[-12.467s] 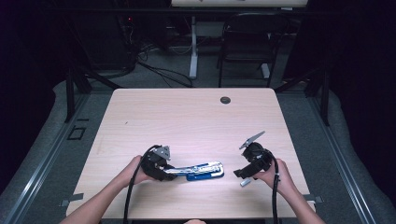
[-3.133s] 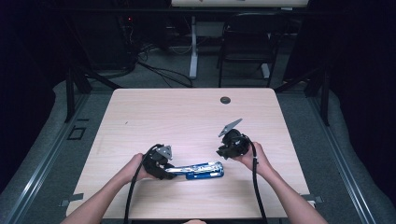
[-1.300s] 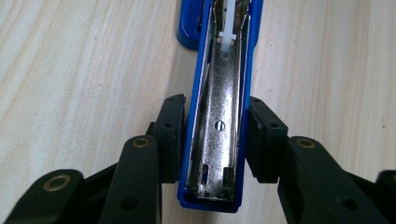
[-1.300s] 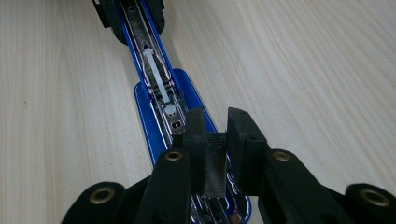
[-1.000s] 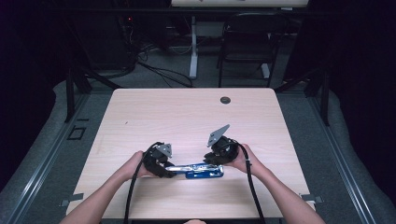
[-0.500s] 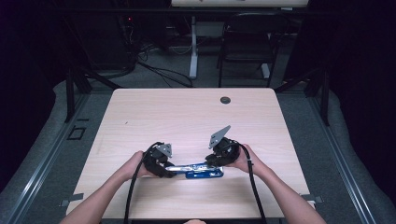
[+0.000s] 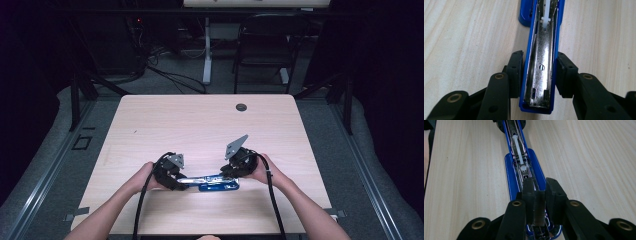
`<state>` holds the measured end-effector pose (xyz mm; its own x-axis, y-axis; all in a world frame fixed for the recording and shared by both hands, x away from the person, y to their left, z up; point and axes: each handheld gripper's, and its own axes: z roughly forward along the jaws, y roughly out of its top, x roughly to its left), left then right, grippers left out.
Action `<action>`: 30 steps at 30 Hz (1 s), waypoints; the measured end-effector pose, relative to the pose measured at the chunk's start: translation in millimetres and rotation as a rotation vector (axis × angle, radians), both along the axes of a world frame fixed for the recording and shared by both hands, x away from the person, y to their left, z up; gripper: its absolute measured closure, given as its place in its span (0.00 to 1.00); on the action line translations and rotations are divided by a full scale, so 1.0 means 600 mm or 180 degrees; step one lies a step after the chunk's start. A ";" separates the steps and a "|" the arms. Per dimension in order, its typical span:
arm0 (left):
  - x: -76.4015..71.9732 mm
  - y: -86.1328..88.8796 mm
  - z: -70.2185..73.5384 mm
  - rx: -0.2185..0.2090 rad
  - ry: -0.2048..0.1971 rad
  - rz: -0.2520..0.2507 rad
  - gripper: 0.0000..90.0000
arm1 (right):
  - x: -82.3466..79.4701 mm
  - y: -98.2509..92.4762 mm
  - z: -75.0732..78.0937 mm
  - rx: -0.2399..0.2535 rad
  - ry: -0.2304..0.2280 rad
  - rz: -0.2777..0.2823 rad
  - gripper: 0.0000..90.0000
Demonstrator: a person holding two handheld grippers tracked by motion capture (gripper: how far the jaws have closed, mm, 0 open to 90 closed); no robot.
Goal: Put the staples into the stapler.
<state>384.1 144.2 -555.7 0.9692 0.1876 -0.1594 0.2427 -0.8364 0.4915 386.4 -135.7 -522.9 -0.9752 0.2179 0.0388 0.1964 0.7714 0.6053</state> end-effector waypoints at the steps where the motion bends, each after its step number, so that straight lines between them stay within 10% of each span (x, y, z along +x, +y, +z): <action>1: 0.000 0.000 0.000 -0.0001 -0.0004 0.0003 0.69 | 0.001 0.000 0.001 -0.0044 -0.0025 0.0032 0.87; 30: -0.001 0.000 -0.001 0.0000 0.0003 0.0028 0.68 | -0.002 0.003 -0.010 -0.0316 -0.0112 0.0321 0.86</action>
